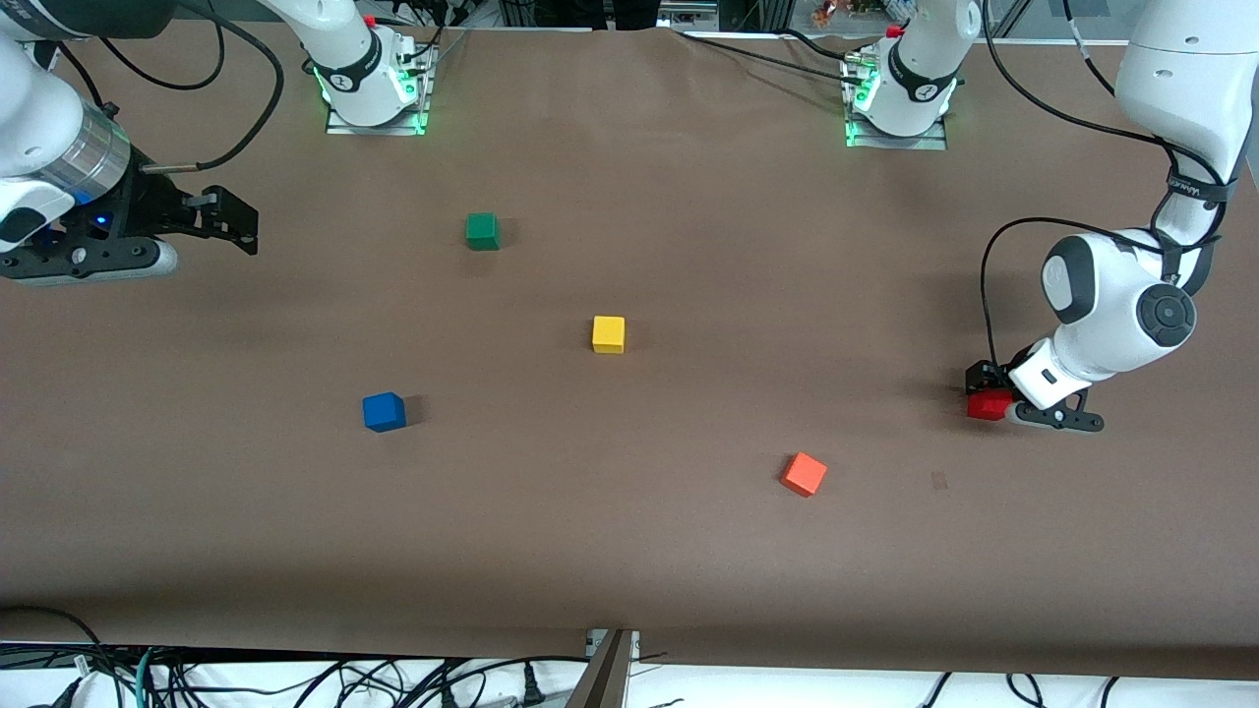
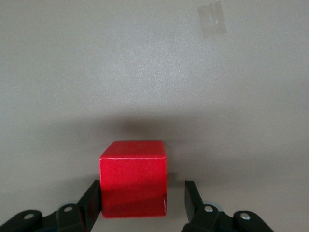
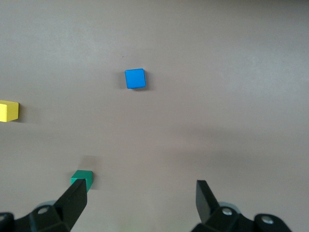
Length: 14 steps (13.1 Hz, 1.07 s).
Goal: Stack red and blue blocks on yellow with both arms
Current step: 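Close the left gripper on the red cube and lift it, then carry the red cube with the left gripper over the yellow cube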
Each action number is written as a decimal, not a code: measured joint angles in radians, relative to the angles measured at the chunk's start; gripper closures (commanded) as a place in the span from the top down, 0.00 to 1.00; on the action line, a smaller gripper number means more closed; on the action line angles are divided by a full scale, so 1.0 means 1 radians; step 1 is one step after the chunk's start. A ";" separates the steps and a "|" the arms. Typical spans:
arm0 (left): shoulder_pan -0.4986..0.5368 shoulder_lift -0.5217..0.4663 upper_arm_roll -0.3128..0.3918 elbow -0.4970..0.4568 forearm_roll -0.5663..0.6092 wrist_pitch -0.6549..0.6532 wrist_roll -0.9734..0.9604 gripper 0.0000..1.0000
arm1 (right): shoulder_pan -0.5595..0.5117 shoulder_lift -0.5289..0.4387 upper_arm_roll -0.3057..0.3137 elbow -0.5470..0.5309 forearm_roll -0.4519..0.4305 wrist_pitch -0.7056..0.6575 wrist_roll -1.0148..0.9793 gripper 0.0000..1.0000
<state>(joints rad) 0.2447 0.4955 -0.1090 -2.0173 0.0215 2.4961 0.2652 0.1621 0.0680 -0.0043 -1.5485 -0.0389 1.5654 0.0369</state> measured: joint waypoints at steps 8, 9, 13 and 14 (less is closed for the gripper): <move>-0.006 -0.046 -0.066 0.029 0.001 -0.038 -0.007 0.08 | 0.000 0.000 0.004 0.000 0.000 0.000 0.000 1.00; -0.012 -0.071 -0.107 0.037 0.001 -0.074 -0.072 0.08 | 0.000 0.000 0.004 0.000 0.000 0.000 0.000 1.00; -0.038 -0.115 -0.315 0.126 0.001 -0.249 -0.409 0.08 | 0.000 0.000 0.004 0.000 0.000 0.000 0.000 1.00; -0.063 -0.115 -0.348 0.149 0.001 -0.273 -0.496 0.08 | 0.000 0.000 0.004 0.000 0.000 0.000 0.000 1.00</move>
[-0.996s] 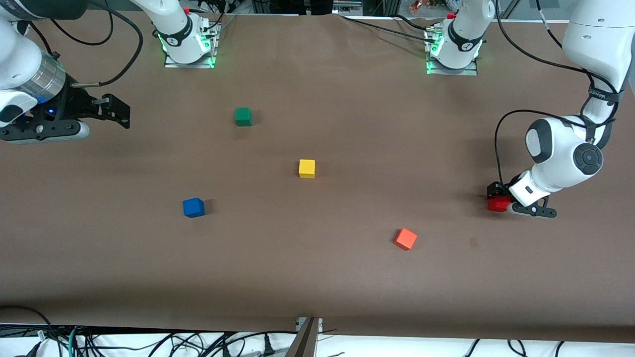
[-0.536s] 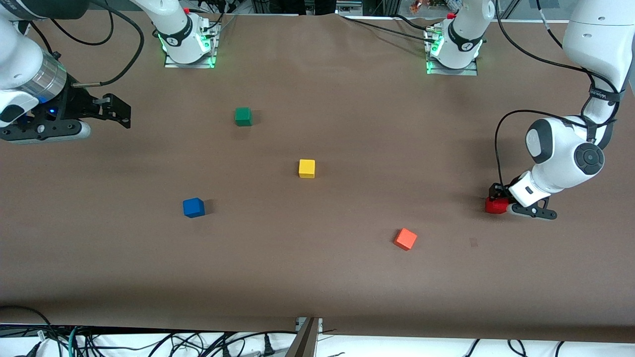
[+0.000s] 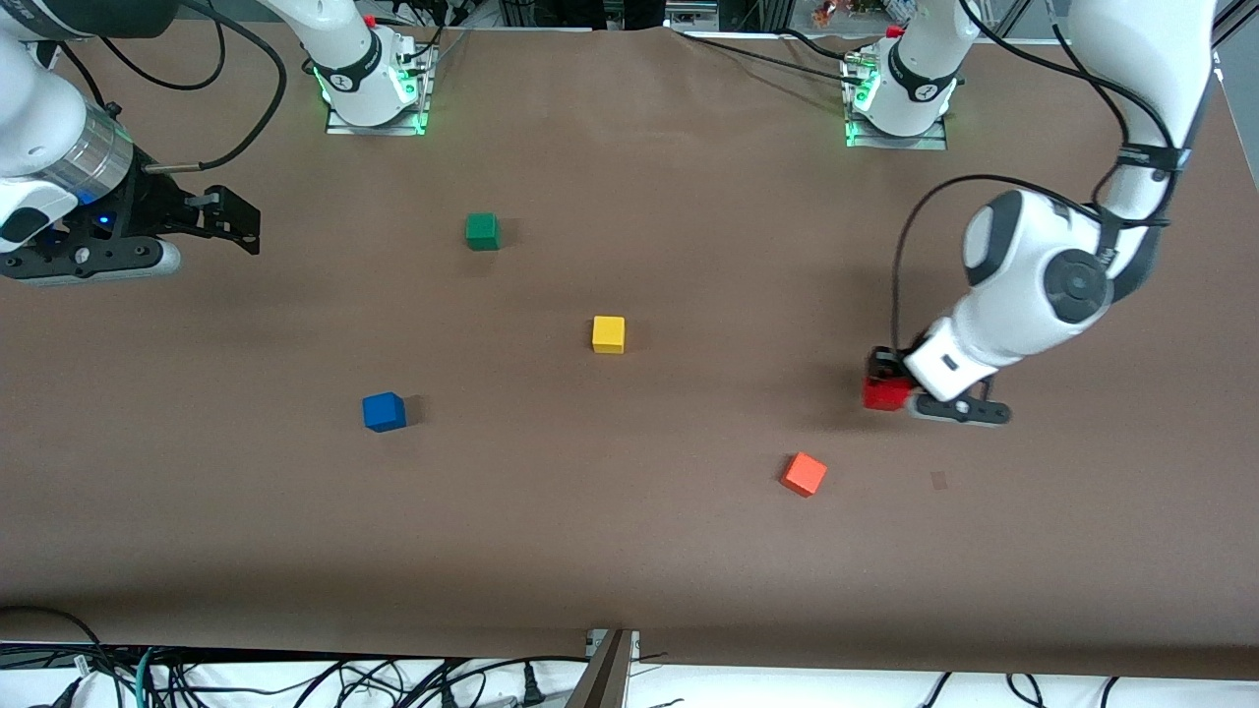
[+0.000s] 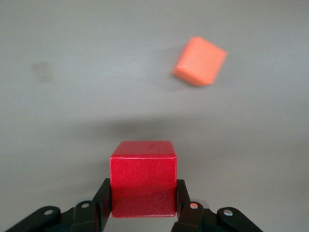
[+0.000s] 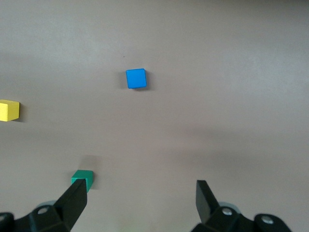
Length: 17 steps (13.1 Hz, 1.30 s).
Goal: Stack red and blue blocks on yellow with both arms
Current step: 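Carry the red cube with the left gripper over the yellow cube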
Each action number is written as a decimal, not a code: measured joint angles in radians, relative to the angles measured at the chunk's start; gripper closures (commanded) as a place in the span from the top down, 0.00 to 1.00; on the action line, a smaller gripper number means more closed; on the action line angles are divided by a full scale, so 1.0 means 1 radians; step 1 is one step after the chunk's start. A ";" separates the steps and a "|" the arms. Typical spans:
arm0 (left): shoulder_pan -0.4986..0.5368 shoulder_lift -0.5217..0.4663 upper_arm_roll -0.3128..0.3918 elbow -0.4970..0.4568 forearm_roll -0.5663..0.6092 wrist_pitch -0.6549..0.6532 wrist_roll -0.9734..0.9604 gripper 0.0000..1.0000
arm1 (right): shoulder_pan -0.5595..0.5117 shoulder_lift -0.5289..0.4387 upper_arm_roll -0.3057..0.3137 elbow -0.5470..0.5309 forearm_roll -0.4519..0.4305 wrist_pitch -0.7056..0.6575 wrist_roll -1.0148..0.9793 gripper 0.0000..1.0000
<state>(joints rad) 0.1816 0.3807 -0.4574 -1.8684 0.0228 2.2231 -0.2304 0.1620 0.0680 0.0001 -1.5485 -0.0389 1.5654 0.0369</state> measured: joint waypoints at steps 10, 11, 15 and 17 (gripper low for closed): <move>-0.512 0.217 0.023 0.283 0.160 -0.078 -0.516 0.09 | -0.003 0.000 0.000 0.000 0.000 0.000 0.000 1.00; -0.556 0.240 0.052 0.315 0.166 -0.086 -0.516 0.09 | -0.005 0.000 0.000 0.000 0.000 0.000 0.000 1.00; -0.771 0.316 0.188 0.413 0.171 -0.114 -0.535 0.10 | -0.009 0.001 0.000 0.000 0.000 0.000 0.000 1.00; -0.806 0.342 0.204 0.430 0.171 -0.115 -0.557 0.10 | -0.014 0.002 -0.001 0.000 0.000 0.000 0.000 1.00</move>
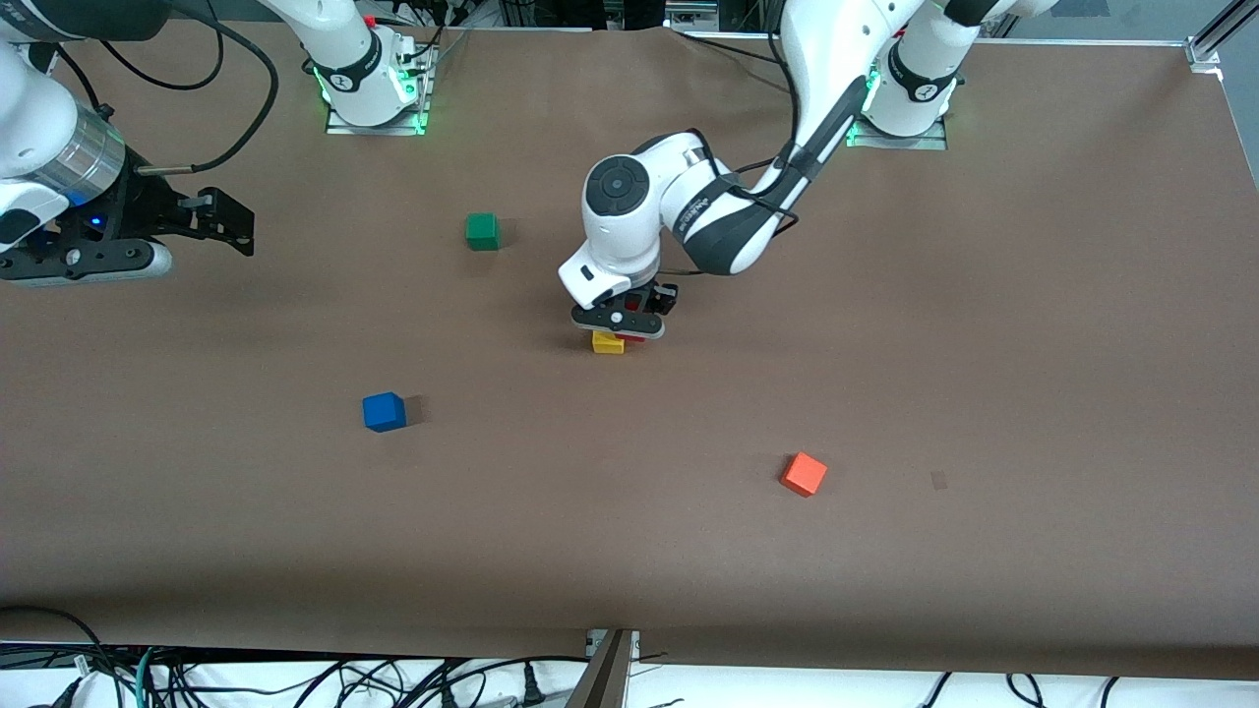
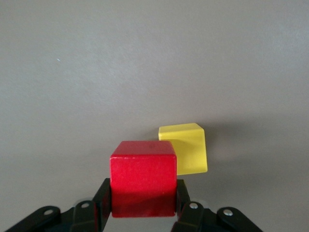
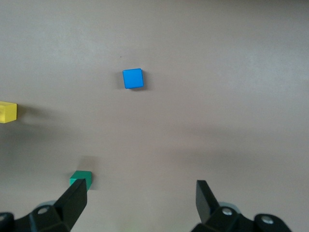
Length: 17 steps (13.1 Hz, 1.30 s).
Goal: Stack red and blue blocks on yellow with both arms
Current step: 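Carry the red cube with the left gripper over the yellow cube, then lower the red cube onto the yellow cube while the right gripper reaches blue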
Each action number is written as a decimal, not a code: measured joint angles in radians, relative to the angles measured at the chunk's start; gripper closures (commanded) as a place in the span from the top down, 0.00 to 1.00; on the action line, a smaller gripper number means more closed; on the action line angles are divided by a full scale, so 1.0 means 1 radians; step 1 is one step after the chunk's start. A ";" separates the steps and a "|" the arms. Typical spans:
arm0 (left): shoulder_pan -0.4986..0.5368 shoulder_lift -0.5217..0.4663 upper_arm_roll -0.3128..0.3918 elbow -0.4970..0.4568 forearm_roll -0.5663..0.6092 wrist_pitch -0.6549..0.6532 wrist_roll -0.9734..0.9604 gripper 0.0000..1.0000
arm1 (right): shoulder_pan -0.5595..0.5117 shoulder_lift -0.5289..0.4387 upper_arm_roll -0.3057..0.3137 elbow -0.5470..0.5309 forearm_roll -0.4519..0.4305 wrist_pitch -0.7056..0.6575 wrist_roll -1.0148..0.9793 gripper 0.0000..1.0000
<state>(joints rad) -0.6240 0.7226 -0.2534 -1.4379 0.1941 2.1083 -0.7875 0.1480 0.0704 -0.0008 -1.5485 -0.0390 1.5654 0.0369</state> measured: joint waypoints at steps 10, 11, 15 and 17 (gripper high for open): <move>-0.034 0.070 0.006 0.088 0.000 0.000 -0.125 0.11 | -0.062 0.036 -0.005 0.000 0.008 0.009 0.000 1.00; -0.036 0.071 0.006 0.089 0.000 0.000 -0.133 0.11 | -0.068 0.039 -0.005 0.000 0.011 0.010 0.000 1.00; -0.043 0.074 0.004 0.094 0.000 0.000 -0.141 0.12 | -0.077 0.043 -0.005 0.000 0.011 0.010 -0.001 1.00; -0.043 0.080 0.003 0.097 0.000 0.000 -0.146 0.14 | -0.078 0.043 -0.005 0.005 0.011 0.011 -0.001 1.00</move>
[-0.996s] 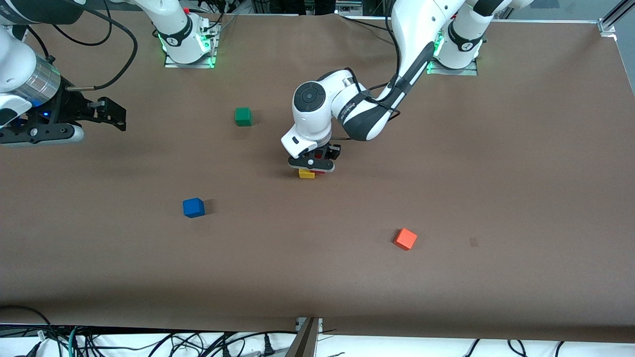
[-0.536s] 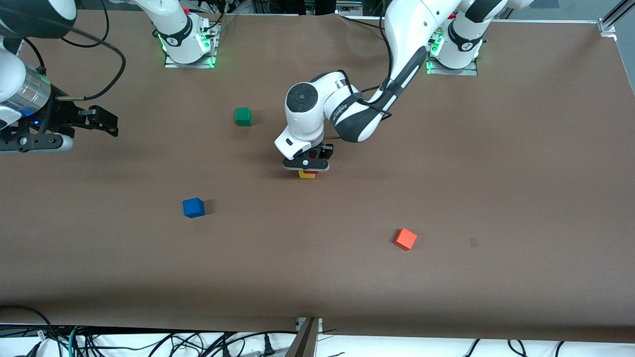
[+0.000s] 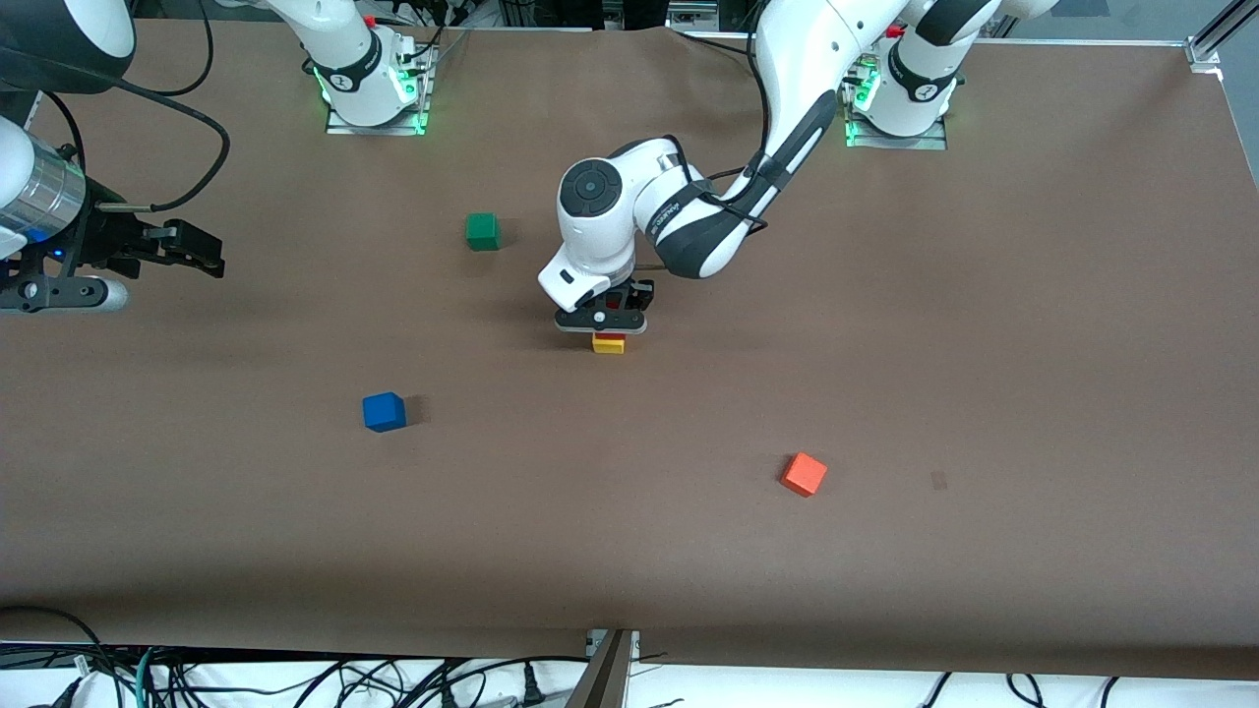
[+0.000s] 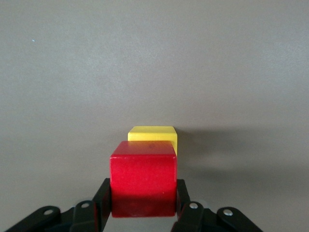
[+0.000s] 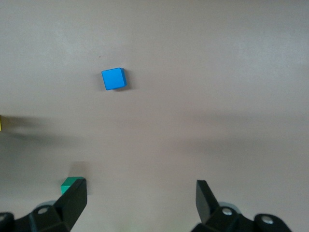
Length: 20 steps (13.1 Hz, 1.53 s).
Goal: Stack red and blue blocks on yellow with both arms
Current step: 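Lower the red cube onto the yellow cube while the right gripper reaches blue, then grasp the blue cube with the right gripper while the left gripper withdraws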
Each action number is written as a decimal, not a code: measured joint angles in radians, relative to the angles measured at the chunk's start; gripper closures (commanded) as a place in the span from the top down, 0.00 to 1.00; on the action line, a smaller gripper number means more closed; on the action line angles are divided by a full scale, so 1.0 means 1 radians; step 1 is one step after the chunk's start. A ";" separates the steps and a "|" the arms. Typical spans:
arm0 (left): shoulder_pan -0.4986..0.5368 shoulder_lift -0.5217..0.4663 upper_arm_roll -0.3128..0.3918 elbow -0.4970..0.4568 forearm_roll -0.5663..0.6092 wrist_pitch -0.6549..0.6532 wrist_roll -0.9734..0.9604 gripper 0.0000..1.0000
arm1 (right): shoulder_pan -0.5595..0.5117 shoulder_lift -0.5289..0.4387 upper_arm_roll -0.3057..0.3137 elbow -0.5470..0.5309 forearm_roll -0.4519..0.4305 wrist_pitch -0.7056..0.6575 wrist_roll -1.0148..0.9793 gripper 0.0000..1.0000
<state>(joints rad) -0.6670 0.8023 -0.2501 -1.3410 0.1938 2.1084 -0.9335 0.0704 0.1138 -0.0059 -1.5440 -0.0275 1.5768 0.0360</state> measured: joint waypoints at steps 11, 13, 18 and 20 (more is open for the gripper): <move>0.000 0.027 0.000 0.037 0.000 0.000 -0.017 1.00 | -0.017 0.235 0.002 -0.027 0.007 0.185 -0.151 1.00; 0.001 0.033 0.000 0.041 0.000 0.001 -0.018 1.00 | -0.015 0.310 0.012 -0.070 0.035 0.297 -0.163 1.00; 0.043 0.014 0.006 0.083 -0.021 -0.028 -0.023 1.00 | 0.014 0.449 0.028 -0.128 0.115 0.578 -0.167 1.00; 0.105 -0.034 0.011 0.096 -0.020 -0.053 -0.020 1.00 | 0.035 0.485 0.032 -0.174 0.119 0.690 -0.167 1.00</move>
<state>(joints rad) -0.5617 0.7681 -0.2395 -1.2454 0.1734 2.0552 -0.9531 0.1054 0.5983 0.0257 -1.7178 0.0912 2.2670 -0.1307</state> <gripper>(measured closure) 0.000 0.000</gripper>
